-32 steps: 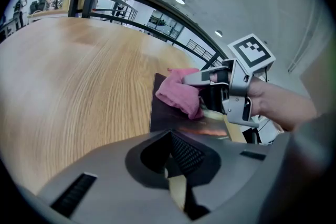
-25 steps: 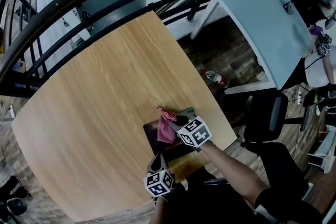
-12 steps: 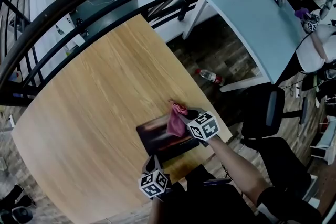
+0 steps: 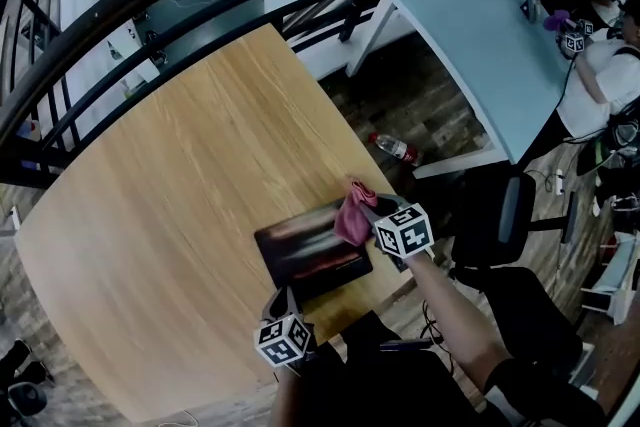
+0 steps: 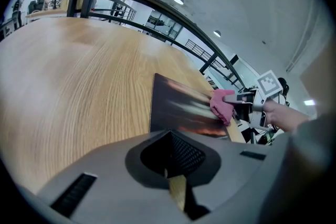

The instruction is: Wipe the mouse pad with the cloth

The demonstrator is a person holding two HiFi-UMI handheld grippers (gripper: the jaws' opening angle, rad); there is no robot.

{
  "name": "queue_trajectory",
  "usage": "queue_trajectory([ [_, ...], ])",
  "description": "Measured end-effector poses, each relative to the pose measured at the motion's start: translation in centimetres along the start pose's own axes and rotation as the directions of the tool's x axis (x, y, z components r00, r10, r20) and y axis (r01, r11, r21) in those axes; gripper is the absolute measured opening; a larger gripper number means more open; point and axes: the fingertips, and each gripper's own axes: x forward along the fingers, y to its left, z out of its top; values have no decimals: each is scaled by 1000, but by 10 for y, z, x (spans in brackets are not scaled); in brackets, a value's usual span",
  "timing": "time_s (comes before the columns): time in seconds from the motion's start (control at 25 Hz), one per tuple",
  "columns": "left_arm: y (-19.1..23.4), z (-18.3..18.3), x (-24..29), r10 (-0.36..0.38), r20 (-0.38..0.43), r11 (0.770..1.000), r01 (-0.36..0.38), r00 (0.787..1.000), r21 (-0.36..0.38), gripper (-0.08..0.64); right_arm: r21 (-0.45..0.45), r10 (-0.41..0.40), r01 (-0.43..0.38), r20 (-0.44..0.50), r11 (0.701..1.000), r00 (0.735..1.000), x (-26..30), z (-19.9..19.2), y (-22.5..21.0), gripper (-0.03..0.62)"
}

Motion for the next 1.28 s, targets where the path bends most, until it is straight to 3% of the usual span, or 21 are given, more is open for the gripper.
queue_trajectory([
  [0.12,0,1,2,-6,7,1000,6,1000,9,22,8,75,-76,75,997,994,-20,24,28,75],
  [0.24,-2,0,3,-6,10,1000,6,1000,17,21,23,200,-205,141,978,969,-35,44,75,75],
  [0.48,2,-2,3,-13,9,1000,13,1000,14,22,45,473,-483,148,874,869,-33,52,189,74],
  [0.72,1,-3,1,-16,12,1000,16,1000,-1,21,95,588,-591,59,801,806,4,31,249,74],
  [0.8,2,-4,1,-17,13,1000,17,1000,-5,22,95,584,-582,10,807,812,25,17,257,75],
  [1.04,2,-3,0,-20,11,1000,21,1000,-19,21,-5,473,-477,-113,879,874,61,-18,248,75],
  [1.28,4,-2,-2,-17,7,999,18,1000,-31,21,-77,419,-431,-134,899,898,59,-19,236,75],
])
